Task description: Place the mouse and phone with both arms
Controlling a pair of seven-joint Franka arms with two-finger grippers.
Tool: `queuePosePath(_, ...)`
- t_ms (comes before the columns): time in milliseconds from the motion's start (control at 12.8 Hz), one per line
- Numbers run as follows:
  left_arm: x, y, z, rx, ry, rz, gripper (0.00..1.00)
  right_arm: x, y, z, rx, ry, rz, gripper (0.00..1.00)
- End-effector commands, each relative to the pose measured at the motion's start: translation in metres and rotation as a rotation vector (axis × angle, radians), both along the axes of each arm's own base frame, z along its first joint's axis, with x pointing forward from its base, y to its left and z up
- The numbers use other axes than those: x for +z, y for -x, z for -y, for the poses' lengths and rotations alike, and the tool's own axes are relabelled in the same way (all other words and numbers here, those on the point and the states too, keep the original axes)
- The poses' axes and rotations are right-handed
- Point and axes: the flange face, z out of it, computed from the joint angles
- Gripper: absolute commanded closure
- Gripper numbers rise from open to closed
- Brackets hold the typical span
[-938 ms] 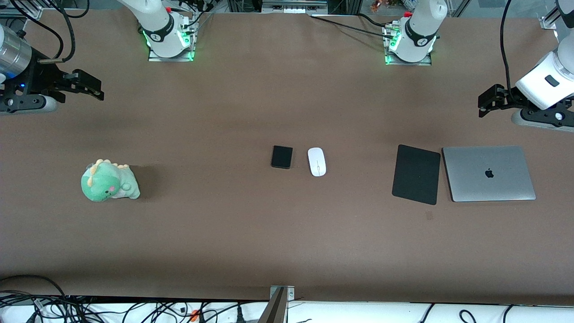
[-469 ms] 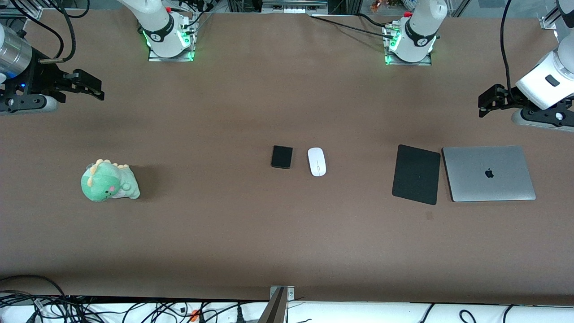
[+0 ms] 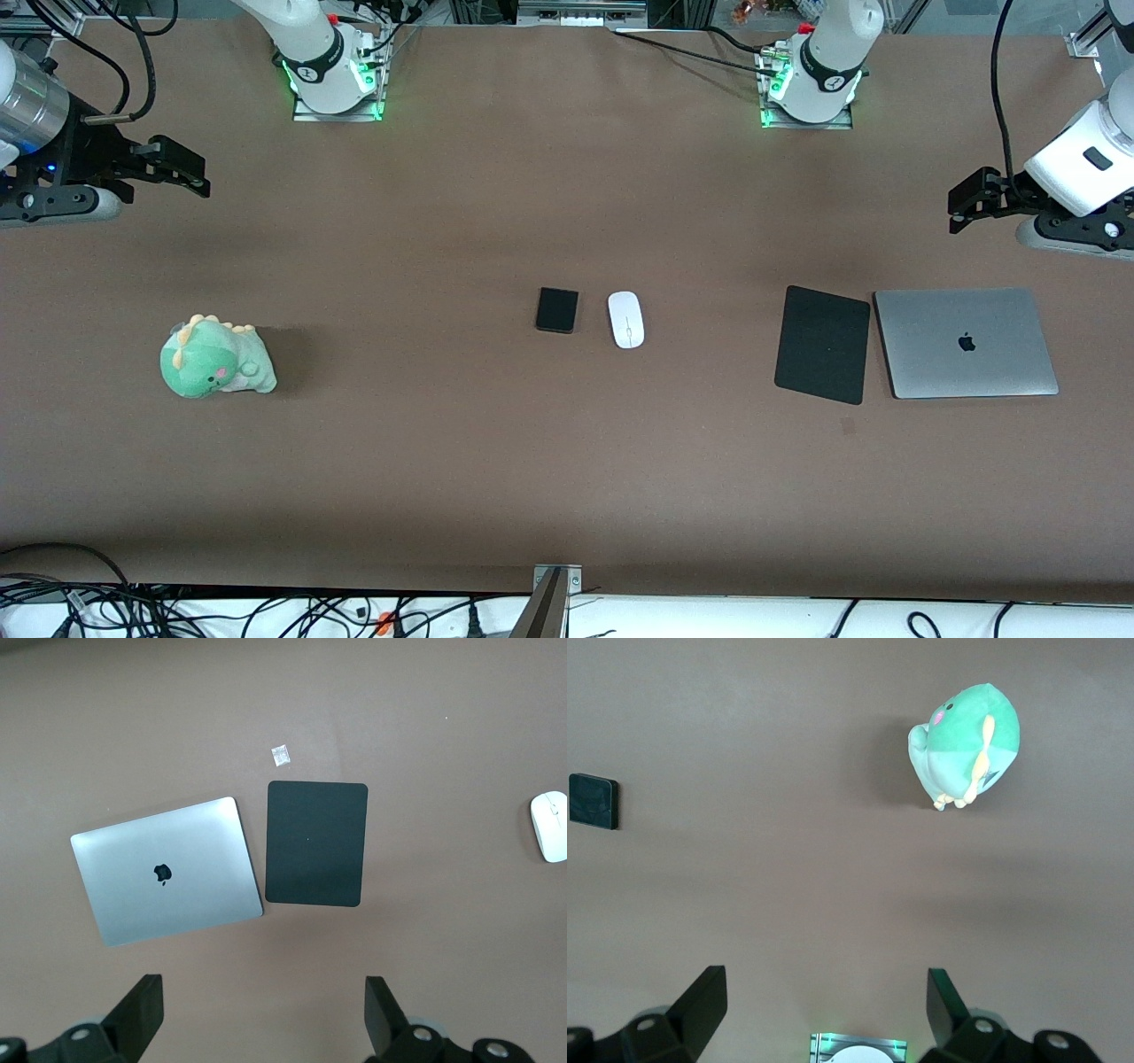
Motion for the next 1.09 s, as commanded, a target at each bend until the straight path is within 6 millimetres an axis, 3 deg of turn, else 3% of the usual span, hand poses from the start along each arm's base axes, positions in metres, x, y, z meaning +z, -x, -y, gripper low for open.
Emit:
queuePosePath(0, 0.004, -0.004, 0.003, 0.008, 0.007, -0.006, 0.00, 0.011, 0.006, 0.005, 0.012, 0.008, 0.007, 0.00)
queuePosePath(312, -0.001, 0.000, 0.006, 0.003, 0.008, -0.049, 0.00, 0.013, 0.007, 0.005, 0.012, 0.006, 0.010, 0.00)
queuePosePath(547, -0.006, 0.000, 0.023, -0.027, 0.009, -0.060, 0.00, 0.013, 0.007, 0.005, 0.012, 0.006, 0.011, 0.00)
queuePosePath(781, -0.027, -0.007, 0.047, -0.050, 0.012, -0.095, 0.00, 0.013, 0.006, 0.005, 0.011, 0.005, 0.011, 0.00)
queuePosePath(1016, -0.062, -0.016, 0.097, -0.015, 0.091, -0.140, 0.00, 0.011, 0.004, 0.005, 0.011, 0.005, 0.013, 0.00)
